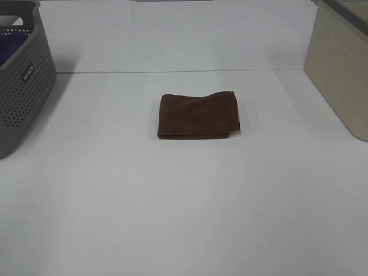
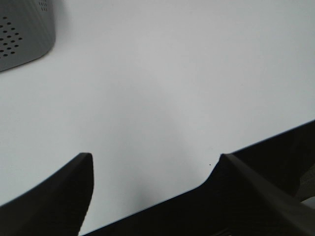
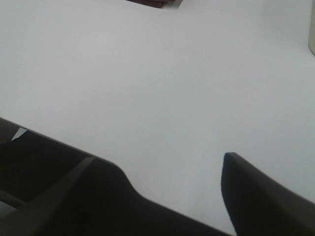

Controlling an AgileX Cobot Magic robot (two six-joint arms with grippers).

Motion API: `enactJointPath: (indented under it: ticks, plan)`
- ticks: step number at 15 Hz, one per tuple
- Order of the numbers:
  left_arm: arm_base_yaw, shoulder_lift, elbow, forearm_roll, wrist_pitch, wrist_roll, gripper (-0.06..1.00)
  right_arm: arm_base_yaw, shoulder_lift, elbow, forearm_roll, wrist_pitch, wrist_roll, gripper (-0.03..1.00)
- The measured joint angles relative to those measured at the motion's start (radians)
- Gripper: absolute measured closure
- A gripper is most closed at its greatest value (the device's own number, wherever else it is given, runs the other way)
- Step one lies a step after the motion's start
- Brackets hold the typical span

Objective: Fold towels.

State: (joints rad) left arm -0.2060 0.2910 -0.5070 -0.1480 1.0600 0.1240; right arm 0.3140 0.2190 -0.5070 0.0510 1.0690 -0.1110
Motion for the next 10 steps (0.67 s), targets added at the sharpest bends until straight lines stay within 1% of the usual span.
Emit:
enactJointPath:
  ticks: [9,10]
  plan:
    - [0.0,0.0,0.0,0.005,-0.003,-0.004,0.27,0.0,0.0,0.0,0.0,0.0,0.0,0.3]
    - [0.0,0.0,0.0,0.005,-0.003,-0.004,0.27,-0.014,0.0,0.0,0.001,0.0,0.0,0.3]
